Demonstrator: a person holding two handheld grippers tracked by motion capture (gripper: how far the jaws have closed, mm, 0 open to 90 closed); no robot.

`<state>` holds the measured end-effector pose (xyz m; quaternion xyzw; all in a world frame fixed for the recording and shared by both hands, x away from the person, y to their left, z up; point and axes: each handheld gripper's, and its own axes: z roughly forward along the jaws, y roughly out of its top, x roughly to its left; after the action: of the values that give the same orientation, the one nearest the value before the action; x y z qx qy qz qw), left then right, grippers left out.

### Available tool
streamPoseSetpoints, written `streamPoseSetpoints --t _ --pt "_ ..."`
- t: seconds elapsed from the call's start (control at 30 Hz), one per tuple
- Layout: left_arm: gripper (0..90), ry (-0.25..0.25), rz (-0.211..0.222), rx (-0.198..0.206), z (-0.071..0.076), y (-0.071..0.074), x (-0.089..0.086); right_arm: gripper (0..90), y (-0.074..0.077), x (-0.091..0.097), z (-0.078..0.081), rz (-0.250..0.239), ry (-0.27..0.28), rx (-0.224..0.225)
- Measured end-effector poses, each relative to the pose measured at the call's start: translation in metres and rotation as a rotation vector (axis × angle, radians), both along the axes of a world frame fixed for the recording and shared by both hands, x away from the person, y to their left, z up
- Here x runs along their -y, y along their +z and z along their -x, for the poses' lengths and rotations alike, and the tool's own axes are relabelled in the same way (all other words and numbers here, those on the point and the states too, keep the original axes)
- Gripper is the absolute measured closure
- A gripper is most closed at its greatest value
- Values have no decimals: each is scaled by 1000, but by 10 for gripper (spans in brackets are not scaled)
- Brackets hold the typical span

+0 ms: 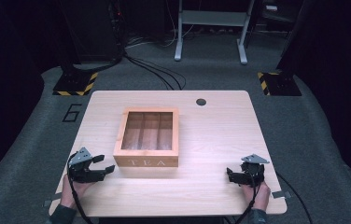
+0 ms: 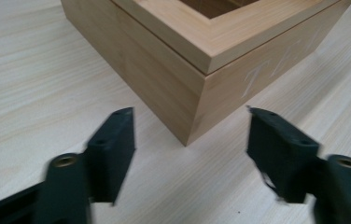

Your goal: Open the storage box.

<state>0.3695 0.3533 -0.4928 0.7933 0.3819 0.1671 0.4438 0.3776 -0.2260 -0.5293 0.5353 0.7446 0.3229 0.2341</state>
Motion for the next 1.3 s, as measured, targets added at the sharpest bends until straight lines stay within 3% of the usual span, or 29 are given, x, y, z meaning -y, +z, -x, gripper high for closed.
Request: streamPoseSetpoints --t 0.27,0.47,0.63,1.3 --pt "668 -10 -1 34 -1 0 7 68 0 0 0 0 0 0" --pt "802 -2 8 46 -1 2 9 68 0 0 0 0 0 0" --pt "851 6 20 75 0 3 11 68 0 0 0 0 0 0" --pt "892 -2 50 75 1 0 7 68 0 0 0 1 0 1"
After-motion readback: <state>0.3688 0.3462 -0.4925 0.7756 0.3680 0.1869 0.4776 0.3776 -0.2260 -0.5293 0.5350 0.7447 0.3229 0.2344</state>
